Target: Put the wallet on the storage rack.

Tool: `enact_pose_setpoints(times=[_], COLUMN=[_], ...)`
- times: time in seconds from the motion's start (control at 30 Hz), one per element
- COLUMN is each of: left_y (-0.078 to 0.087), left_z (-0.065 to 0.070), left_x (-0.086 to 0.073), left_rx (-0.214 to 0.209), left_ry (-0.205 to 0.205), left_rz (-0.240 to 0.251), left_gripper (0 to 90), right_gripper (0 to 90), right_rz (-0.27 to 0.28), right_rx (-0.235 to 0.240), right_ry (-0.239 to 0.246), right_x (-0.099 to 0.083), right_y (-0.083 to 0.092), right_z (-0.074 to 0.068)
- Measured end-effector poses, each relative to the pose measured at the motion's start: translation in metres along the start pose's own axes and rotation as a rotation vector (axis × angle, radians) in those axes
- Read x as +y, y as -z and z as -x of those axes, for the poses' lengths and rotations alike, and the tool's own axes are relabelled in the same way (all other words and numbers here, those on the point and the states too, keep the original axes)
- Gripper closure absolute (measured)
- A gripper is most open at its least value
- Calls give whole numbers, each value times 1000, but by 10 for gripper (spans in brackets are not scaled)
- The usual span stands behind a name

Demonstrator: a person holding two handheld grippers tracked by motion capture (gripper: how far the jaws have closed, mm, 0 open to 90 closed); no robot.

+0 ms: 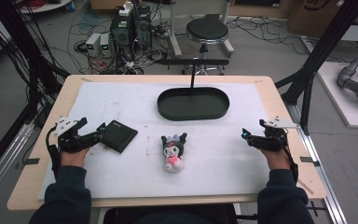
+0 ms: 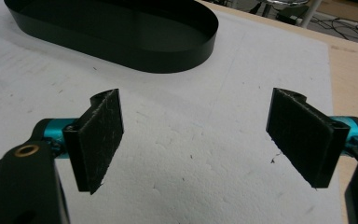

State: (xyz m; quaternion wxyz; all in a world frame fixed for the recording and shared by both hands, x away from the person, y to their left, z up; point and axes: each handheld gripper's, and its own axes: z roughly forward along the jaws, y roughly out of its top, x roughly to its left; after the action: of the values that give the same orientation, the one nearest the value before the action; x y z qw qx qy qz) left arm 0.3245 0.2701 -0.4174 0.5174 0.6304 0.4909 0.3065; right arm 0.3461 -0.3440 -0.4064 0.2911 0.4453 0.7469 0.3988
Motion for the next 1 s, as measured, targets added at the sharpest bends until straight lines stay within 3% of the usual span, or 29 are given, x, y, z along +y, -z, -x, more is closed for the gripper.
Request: enact_pose_setpoints(times=[0.37, 0.5, 0.6, 0.67, 0.83, 1.0], left_y=[-5, -3, -3, -5, -15, -20], left_z=[2, 0, -1, -3, -3, -2], left_x=[-2, -3, -4, -6, -13, -15], left_rx=[16, -1, -2, -2, -10, -3], left_ry=[4, 4, 0, -4, -8, -21], left_rz=[-30, -40, -57, -83, -202, -240], left_gripper=[182, 261, 263, 272, 272, 270], right_gripper=[191, 191, 191, 191, 192, 192], right_rz=[-7, 0, 4, -2, -20, -24], right_rx=[13, 10, 10, 12, 17, 17], right_ry=[-1, 3, 12, 20, 54, 65], right_x=[-2, -1, -1, -1, 0, 1], right_y=[0, 3, 4, 2, -2, -1], right_z=[0, -2, -3, -3, -9, -12])
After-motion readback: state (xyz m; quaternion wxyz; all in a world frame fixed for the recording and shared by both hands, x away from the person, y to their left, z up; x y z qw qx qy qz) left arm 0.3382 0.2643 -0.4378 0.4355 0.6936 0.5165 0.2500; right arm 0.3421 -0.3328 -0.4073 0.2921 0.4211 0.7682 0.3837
